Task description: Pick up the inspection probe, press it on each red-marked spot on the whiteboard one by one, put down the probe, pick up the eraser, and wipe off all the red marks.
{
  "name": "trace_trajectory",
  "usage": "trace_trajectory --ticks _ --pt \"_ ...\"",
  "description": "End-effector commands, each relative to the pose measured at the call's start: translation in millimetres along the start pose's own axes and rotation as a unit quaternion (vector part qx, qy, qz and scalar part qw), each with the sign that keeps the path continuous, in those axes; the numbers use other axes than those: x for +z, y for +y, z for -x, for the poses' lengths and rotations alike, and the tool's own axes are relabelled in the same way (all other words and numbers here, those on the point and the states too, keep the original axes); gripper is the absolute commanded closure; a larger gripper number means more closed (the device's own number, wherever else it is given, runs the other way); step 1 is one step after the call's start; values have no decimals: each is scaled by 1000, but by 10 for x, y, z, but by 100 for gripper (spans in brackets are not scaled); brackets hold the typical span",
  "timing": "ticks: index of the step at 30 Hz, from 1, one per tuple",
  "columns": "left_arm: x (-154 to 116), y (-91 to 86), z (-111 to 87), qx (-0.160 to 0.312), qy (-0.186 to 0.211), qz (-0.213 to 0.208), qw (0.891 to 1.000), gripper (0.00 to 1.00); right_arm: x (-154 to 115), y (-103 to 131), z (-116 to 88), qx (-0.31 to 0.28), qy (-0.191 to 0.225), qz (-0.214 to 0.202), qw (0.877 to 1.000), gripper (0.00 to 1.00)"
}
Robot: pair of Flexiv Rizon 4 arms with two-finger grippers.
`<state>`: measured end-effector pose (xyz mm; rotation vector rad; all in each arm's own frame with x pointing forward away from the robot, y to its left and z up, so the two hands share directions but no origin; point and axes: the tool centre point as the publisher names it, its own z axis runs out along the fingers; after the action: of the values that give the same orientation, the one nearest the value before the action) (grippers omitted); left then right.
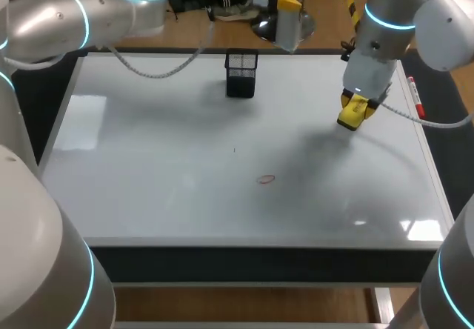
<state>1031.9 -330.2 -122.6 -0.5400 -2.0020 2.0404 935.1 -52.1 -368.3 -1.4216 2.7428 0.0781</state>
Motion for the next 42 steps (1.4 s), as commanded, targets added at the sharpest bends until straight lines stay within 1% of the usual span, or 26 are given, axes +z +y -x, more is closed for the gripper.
trace_trajectory --ticks 1,2,4,13,17,20,23,24,27,31,34,40,42 --pt "121 -29 -420 0 -25 7 1000 100 -8 -4 -3 -1 1 -1 1000 100" --pt "153 -28 -489 1 -20 0 1000 100 -8 -4 -3 -1 1 -1 1000 100" --pt "219 3 -619 -8 -10 12 1000 100 -8 -4 -3 -1 1 -1 1000 100" --pt "452 67 -1163 -17 27 12 999 100 -8 -4 -3 -1 1 -1 1000 100" --pt "540 95 -1405 -18 36 9 999 100 -8 -4 -3 -1 1 -1 1000 100" --pt "628 109 -1587 -20 53 7 998 100 -8 -4 -3 -1 1 -1 1000 100" --pt "668 163 -1724 -24 70 7 997 100 -8 -4 -3 -1 1 -1 1000 100" --pt "675 177 -1771 -21 79 0 997 100 -8 -4 -3 -1 1 -1 1000 100" --pt "697 219 -1905 -17 98 1 995 100 -8 -4 -3 -1 1 -1 1000 100" --pt "706 277 -2068 -20 113 0 993 100 -8 -4 -3 -1 1 -1 1000 100" --pt "716 342 -2168 -26 130 -2 991 100 -8 -4 -3 -1 1 -1 1000 100" --pt "724 539 -2313 -30 171 -10 985 100 -8 -4 -3 -1 1 -1 1000 100" --pt "733 592 -2349 -32 176 -12 984 100 -8 -4 -3 -1 1 -1 1000 100"
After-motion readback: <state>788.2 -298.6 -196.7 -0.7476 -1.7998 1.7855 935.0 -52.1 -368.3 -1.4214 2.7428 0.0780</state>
